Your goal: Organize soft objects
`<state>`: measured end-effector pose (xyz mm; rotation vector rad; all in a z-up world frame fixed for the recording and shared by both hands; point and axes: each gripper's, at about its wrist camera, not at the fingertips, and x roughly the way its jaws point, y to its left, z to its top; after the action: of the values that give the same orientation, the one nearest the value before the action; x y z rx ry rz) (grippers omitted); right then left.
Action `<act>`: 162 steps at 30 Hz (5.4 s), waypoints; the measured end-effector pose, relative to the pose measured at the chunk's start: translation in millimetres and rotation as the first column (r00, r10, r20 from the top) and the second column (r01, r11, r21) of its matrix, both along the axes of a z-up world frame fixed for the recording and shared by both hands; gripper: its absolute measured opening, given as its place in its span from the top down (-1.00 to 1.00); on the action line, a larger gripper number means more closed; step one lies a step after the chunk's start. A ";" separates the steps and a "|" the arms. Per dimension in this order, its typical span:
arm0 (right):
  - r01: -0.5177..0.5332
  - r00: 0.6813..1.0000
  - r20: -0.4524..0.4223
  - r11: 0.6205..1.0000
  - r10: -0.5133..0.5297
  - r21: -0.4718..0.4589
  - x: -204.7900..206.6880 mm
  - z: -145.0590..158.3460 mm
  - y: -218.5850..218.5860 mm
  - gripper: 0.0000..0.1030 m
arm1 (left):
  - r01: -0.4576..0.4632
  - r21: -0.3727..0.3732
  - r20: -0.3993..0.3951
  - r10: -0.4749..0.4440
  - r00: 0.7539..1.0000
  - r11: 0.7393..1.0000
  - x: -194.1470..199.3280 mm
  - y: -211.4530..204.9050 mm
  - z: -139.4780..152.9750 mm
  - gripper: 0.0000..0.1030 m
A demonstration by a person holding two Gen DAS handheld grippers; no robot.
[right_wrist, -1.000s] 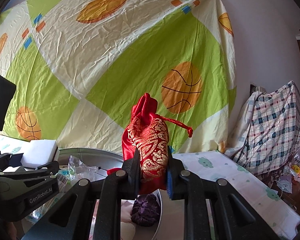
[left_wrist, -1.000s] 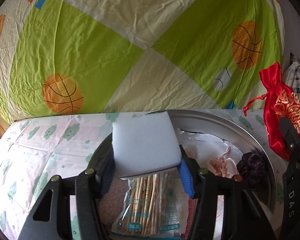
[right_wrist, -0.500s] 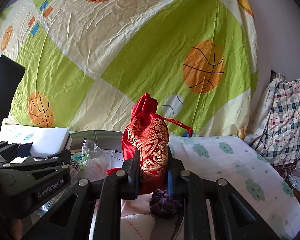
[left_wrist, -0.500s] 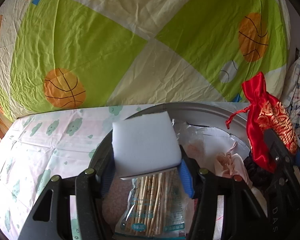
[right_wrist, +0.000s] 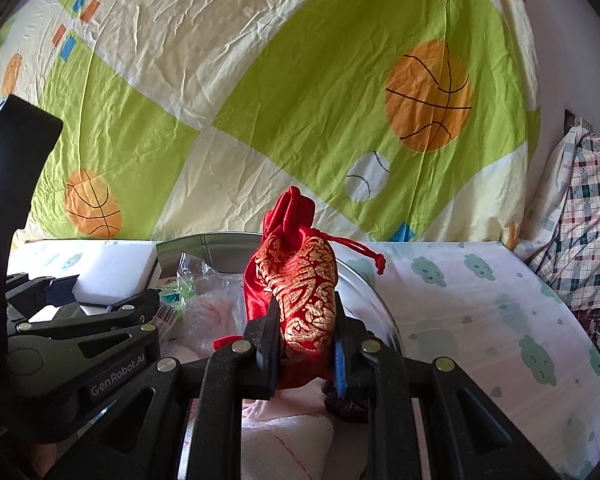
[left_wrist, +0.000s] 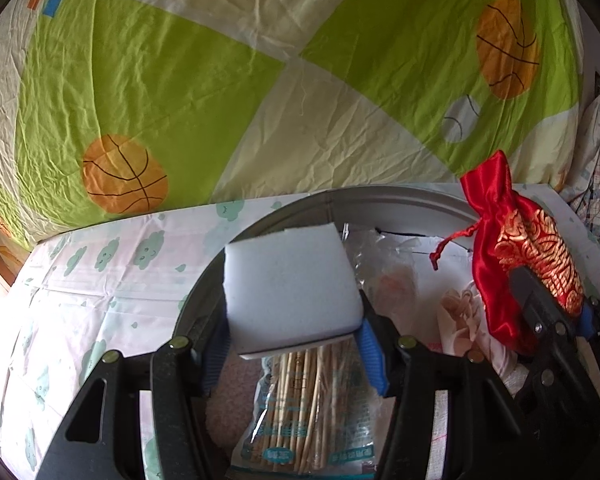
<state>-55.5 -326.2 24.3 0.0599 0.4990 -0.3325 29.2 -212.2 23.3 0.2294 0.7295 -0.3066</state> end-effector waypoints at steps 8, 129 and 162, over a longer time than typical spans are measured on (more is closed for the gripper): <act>0.023 0.999 0.036 0.999 -0.025 0.048 -5.8 3.3 -12.0 -0.25 | 0.002 0.032 -0.015 -0.001 1.000 0.999 2.7 -3.9 -1.7 -0.80; 0.327 0.804 0.554 0.938 -0.215 -0.112 -143.1 36.2 46.9 -0.82 | 0.012 -0.230 0.368 0.075 0.927 0.973 -102.4 74.5 4.3 -1.00; 0.326 0.804 0.556 0.938 -0.212 -0.115 -143.4 35.2 47.3 -0.82 | 0.010 -0.219 0.379 0.076 0.922 0.976 -104.3 74.7 5.4 -1.00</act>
<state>-198.9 -278.9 59.5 0.0210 -0.1128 -0.6257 -75.1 -137.5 28.7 0.0650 0.3052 -0.2950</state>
